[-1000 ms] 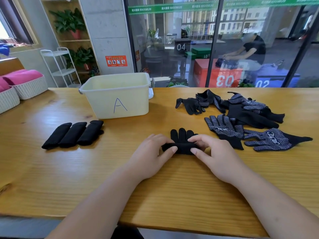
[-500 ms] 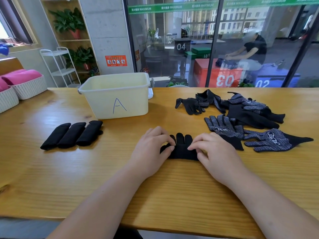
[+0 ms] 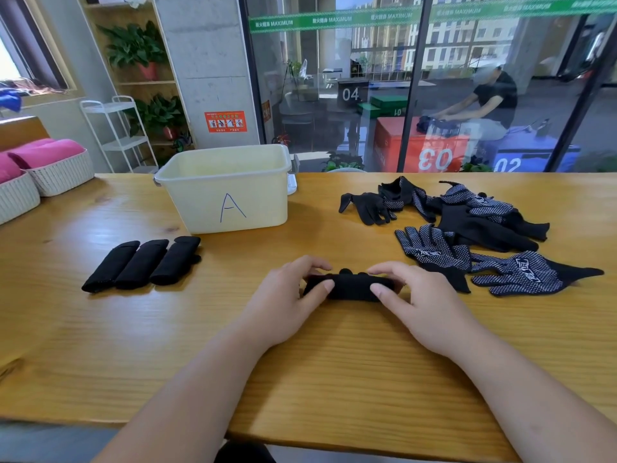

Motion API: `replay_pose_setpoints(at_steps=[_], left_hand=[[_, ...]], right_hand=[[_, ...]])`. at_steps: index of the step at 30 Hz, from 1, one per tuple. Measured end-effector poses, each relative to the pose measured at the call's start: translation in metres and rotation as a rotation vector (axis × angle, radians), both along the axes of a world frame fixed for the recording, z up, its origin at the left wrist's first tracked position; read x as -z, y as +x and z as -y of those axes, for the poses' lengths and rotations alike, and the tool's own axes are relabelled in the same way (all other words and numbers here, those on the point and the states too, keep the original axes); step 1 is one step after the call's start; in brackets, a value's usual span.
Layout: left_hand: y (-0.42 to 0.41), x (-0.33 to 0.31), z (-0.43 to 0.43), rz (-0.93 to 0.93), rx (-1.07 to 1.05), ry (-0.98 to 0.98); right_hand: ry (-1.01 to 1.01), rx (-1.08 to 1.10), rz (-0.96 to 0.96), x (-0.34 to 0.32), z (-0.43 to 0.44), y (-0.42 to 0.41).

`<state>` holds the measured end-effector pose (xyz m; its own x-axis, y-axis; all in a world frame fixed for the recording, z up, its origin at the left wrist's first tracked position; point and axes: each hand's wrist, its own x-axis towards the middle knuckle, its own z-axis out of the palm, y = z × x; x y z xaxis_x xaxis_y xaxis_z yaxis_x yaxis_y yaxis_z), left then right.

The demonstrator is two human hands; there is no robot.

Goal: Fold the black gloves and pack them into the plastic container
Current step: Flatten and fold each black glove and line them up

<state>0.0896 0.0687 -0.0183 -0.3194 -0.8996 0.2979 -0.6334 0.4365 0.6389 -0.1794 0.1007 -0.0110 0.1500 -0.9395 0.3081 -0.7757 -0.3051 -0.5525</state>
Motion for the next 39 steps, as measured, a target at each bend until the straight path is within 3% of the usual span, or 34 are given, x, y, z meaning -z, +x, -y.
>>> replay_pose_setpoints(at_steps=[3, 9, 14, 17, 20, 25, 32, 39], left_hand=[[-0.005, 0.0, 0.001, -0.091, -0.067, 0.079], [-0.017, 0.006, 0.007, 0.125, -0.125, -0.05], [-0.016, -0.001, -0.003, 0.13, -0.081, -0.122], [-0.016, 0.001, -0.01, 0.191, 0.097, 0.013], [-0.018, 0.008, -0.011, 0.377, 0.177, 0.042], [-0.026, 0.012, -0.01, 0.604, 0.15, -0.021], [-0.016, 0.013, -0.003, 0.498, 0.075, -0.117], [0.028, 0.001, 0.01, 0.193, -0.075, -0.108]], right_hand=[[0.039, 0.046, 0.121, 0.0, 0.003, 0.002], [-0.087, 0.148, -0.064, 0.009, 0.013, 0.014], [-0.216, 0.126, -0.089, 0.009, 0.009, 0.015], [-0.054, -0.003, -0.228, 0.005, -0.001, 0.016], [0.151, -0.127, -0.439, 0.008, -0.006, 0.02], [0.189, -0.123, -0.498, 0.011, -0.003, 0.024], [-0.023, -0.144, -0.147, 0.005, 0.002, 0.013], [0.067, -0.165, -0.138, -0.004, 0.014, 0.028]])
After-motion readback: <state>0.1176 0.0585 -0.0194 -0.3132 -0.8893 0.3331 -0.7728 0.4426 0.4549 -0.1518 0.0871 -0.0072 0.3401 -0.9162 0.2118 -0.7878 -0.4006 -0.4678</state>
